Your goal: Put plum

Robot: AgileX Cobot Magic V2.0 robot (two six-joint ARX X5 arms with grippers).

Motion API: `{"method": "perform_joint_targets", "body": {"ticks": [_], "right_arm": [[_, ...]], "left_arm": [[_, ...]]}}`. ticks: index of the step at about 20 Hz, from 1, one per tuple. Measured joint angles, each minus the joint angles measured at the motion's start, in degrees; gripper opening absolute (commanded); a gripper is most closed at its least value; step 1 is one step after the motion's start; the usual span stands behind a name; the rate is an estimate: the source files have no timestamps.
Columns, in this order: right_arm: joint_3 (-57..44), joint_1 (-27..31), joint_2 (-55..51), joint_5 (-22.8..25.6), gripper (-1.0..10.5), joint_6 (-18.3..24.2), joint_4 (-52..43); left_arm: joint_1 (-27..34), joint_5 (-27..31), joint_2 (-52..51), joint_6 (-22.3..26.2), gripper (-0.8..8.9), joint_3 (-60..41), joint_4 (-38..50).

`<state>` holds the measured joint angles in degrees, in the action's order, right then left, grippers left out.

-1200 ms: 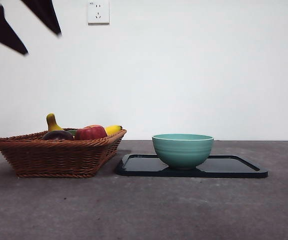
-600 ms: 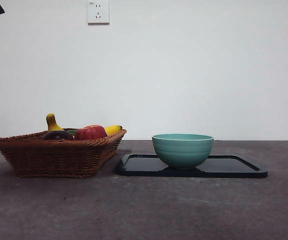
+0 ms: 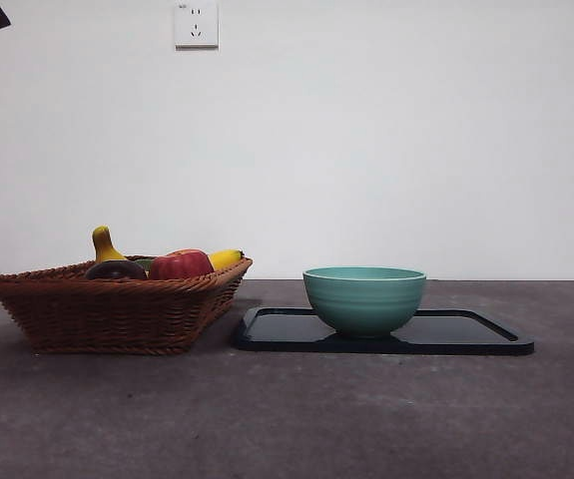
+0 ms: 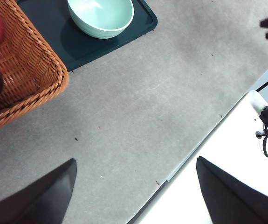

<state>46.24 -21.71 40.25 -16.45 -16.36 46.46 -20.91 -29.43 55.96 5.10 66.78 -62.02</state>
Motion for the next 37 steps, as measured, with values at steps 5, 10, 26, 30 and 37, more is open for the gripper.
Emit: {"method": "perform_joint_targets", "body": {"ticks": [5,10,26,30,37], "right_arm": [[10.49,0.22,15.80,1.66,2.3,-0.35,-5.20],[22.80,2.05,34.29,3.19,2.7,2.93,-5.29],[33.14,3.41,67.17,6.16,2.6,6.03,-12.85],[33.14,3.39,68.76,6.16,0.7,6.08,-14.49],[33.33,3.39,68.17,6.25,0.1,6.08,-15.72]], "left_arm": [[0.00,0.00,0.02,0.00,4.04,0.00,0.00],[0.00,0.00,0.00,0.00,4.04,0.00,-0.11],[0.00,0.00,0.00,0.00,4.04,0.00,-0.52],[0.00,0.00,0.00,0.00,4.04,0.00,-0.55],[0.00,0.00,0.00,0.00,4.04,0.00,-0.55]]}}
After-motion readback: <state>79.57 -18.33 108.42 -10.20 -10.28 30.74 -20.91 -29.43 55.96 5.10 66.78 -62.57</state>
